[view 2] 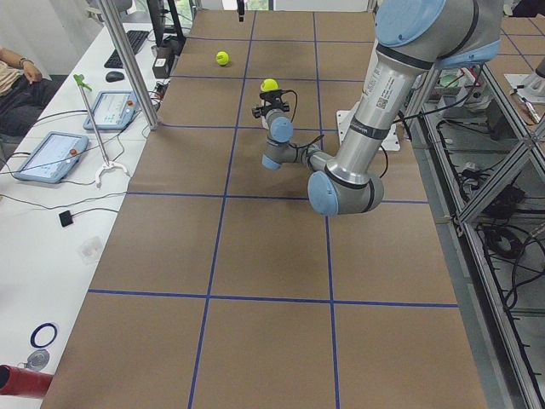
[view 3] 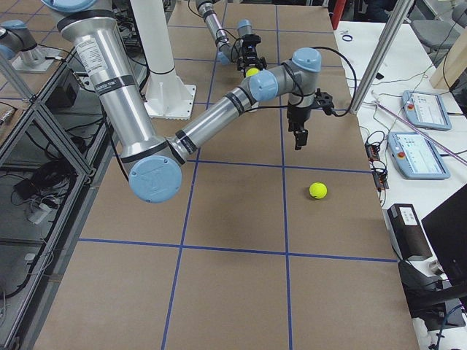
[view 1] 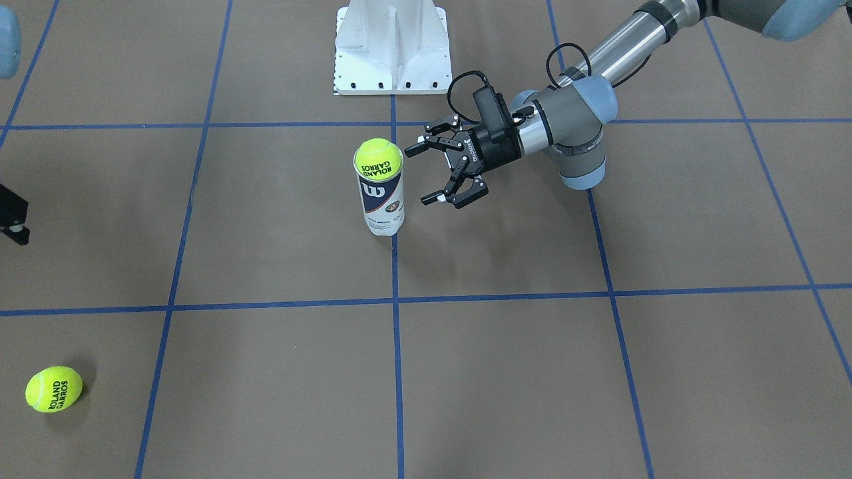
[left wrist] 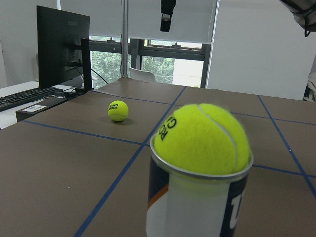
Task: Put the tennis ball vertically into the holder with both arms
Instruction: 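Move the right gripper to the farther tennis ball and grasp it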
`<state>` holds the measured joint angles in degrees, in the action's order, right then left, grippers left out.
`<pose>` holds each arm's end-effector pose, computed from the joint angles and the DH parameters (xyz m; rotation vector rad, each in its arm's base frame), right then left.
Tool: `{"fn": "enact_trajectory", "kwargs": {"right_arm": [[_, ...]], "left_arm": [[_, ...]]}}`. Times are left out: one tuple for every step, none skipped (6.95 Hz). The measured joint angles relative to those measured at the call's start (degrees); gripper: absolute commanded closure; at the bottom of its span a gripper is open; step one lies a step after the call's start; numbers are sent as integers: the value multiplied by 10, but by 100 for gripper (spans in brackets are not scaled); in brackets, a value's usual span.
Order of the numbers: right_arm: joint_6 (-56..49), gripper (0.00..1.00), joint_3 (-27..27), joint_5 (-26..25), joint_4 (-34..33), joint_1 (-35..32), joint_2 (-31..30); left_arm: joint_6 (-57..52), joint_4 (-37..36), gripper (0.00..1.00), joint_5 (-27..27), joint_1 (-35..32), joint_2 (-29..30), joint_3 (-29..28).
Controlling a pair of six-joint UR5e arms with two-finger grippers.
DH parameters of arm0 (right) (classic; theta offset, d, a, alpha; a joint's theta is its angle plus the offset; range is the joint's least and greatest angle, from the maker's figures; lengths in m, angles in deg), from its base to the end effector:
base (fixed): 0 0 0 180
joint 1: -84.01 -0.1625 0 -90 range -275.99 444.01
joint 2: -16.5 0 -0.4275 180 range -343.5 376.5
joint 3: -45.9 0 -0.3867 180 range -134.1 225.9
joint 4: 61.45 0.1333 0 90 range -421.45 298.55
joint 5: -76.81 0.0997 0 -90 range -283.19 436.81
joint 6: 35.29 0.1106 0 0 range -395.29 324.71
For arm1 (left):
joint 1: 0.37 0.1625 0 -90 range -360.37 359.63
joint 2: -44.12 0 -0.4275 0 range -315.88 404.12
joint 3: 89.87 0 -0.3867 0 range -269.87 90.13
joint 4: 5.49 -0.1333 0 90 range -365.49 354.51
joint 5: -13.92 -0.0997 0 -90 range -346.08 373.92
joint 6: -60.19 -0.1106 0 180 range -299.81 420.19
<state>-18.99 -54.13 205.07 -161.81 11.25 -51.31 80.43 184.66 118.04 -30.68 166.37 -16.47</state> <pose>-0.1199 -0.6051 0.3956 0.1613 -0.7376 -0.1430 0.5107 -0.4217 0.2833 1.4819 1.4516 0.6790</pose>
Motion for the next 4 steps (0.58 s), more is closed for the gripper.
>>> {"fn": "enact_trajectory", "kwargs": {"right_arm": [[-1,1,56,8,56,-10,2],[0,1,114,14,114,-18,6],[0,1,180,20,174,-25,16],[2,1,244,23,219,-29,35]], "left_arm": [[0,0,1,0,0,1,0],[-1,0,1,0,0,1,-1],[-1,0,1,-1,1,2,-1],[-1,-1,1,-1,1,2,-1]]}}
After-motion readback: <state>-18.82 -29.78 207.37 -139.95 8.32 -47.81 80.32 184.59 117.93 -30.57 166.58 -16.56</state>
